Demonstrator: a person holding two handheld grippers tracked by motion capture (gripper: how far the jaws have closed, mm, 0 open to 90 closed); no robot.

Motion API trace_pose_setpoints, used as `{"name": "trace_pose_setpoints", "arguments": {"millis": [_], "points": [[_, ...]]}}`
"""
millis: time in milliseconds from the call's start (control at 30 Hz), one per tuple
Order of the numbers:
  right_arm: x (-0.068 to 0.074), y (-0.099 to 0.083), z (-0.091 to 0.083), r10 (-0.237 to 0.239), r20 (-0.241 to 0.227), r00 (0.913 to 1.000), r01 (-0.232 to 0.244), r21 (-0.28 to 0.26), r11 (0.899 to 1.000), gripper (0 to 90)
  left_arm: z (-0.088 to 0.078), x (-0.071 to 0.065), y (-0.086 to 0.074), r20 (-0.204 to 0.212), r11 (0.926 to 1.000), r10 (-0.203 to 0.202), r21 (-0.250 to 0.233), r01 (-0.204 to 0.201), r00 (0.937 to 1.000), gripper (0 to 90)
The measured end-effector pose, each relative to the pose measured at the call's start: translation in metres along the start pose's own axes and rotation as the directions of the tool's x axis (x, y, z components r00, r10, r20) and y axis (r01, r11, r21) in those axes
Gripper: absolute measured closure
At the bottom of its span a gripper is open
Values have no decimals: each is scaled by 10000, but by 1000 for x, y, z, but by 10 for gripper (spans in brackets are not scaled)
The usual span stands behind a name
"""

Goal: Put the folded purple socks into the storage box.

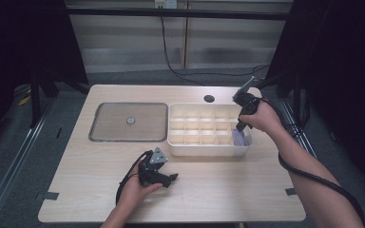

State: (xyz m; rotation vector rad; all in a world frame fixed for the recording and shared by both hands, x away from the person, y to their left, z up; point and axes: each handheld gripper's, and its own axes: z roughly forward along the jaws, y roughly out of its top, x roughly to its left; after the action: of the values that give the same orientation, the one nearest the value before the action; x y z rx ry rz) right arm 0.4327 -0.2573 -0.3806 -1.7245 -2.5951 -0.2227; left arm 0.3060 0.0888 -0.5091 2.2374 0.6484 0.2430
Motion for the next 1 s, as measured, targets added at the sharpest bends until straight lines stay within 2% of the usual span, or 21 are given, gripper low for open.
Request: {"name": "trace_pose_setpoints", "arguments": {"millis": [200,433,567,667,833,1000], "points": [[0,1,2,4,71,10000,-4,60,10000,900,0,0,0,-1,10000,-1,2,1,10000,188],[-3,0,8,96,16,10000,-96,-133,9999,900,0,0,0,2,10000,-2,1,2,10000,188],[-5,-3,16,159,-19,9999,-159,56,9999,900,0,0,0,9,10000,64,51,-64,10000,188],[-8,-5,16,219,-125,9997,-221,-178,9996,900,0,0,0,10,10000,66,53,-66,10000,188],[-8,-4,13,224,30,9997,-224,-101,9997,900,0,0,0,-29,10000,22,66,-22,10000,188],[-9,-4,22,250,9,9997,-250,37,9997,900,0,0,0,-32,10000,25,63,-25,10000,188]]}}
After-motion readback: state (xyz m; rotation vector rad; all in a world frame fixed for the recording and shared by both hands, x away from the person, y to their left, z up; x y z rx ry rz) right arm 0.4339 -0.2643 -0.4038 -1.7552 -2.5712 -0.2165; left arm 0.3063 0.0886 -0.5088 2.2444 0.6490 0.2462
